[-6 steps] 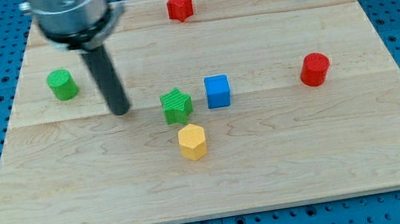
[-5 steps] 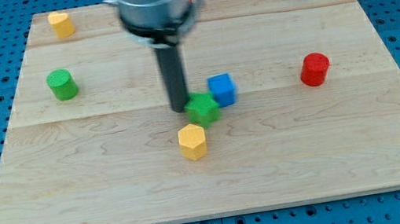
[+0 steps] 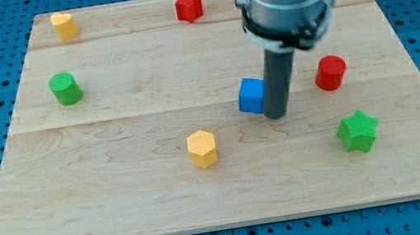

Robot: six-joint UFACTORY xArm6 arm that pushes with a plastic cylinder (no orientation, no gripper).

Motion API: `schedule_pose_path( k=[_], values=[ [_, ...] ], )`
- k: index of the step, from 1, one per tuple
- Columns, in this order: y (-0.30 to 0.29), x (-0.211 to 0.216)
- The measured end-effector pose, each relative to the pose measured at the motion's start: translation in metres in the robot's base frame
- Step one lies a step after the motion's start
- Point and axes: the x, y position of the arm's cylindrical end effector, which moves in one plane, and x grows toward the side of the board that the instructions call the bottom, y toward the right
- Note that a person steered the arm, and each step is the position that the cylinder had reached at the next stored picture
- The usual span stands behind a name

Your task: Push the blue cube to the bottom left

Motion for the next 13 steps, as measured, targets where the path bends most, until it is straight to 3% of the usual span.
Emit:
schedule_pose_path(
  k=[1,2,3,4,5,7,8,9,10,12,13],
  values=[
    [0.027,-0.016],
    [-0.058,-0.043],
    [-0.119,0.003],
    [-0.115,-0.029],
    [-0.089,0.003],
    [-0.197,0.061],
    [-0.188,0.067],
    [-0.139,0.08],
    [-0.106,0.116],
    [-0.236,0.118],
    [-0.224,0.154]
  ],
)
